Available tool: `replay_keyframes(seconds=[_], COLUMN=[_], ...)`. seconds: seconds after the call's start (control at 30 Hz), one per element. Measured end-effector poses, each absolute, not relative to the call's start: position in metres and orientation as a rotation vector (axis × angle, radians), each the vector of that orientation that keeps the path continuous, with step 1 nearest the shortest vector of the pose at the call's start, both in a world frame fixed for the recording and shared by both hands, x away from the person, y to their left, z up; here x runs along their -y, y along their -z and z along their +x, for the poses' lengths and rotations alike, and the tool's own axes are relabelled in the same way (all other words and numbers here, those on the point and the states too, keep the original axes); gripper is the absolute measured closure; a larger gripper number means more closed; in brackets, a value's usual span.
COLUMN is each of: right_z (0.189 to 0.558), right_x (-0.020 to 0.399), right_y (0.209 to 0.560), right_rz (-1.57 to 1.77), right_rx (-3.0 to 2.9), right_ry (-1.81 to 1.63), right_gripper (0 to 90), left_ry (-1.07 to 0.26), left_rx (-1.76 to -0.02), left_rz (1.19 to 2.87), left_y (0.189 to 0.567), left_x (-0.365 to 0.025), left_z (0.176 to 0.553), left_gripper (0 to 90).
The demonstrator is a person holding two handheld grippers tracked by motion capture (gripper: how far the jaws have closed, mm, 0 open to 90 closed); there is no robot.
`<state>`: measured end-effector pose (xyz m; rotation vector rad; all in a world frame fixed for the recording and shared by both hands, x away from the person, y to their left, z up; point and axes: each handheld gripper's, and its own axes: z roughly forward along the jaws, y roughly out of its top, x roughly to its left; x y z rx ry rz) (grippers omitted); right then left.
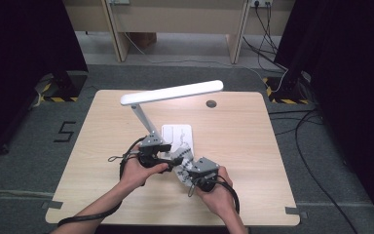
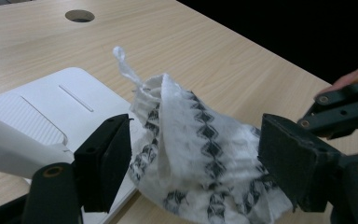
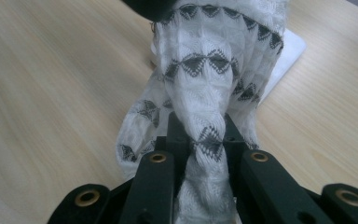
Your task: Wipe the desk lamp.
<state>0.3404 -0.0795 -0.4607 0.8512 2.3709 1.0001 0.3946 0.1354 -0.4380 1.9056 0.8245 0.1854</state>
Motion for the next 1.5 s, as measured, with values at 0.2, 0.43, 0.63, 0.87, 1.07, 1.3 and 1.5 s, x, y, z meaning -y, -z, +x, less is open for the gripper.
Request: replay_keyframes(seconds=[0.2,0.43,0.63,0.87,1.07,1.3,1.5], right_z=[0.338,0.338,0.338,0.339,0.34,0.341,0.342], right_x=[0.07,0.067,0.064,0.062,0.061,0.058,0.053], right_y=[0.459,0.456,0.454,0.453,0.453,0.452,0.453], right_rz=[0.792,0.742,0.716,0.694,0.679,0.662,0.648], right_rx=[-2.386,-2.369,-2.364,-2.359,-2.352,-2.347,-2.352], right_ry=[-1.011,-1.02,-1.022,-1.018,-1.012,-1.005,-1.012], right_gripper=[80.2,80.2,80.3,80.3,80.3,80.2,79.7], left_ry=[-0.153,-0.047,-0.041,0.005,0.025,0.019,0.008], left_rx=[-0.838,-0.797,-0.768,-0.762,-0.754,-0.722,-0.718], left_rz=[1.916,1.927,1.934,1.929,1.921,1.935,1.945], left_y=[0.442,0.451,0.451,0.453,0.452,0.449,0.447], left_x=[-0.134,-0.14,-0.142,-0.144,-0.144,-0.146,-0.15], left_z=[0.399,0.398,0.396,0.396,0.395,0.39,0.387], left_gripper=[23.4,24.3,26.1,37.8,46.9,64.6,75.6])
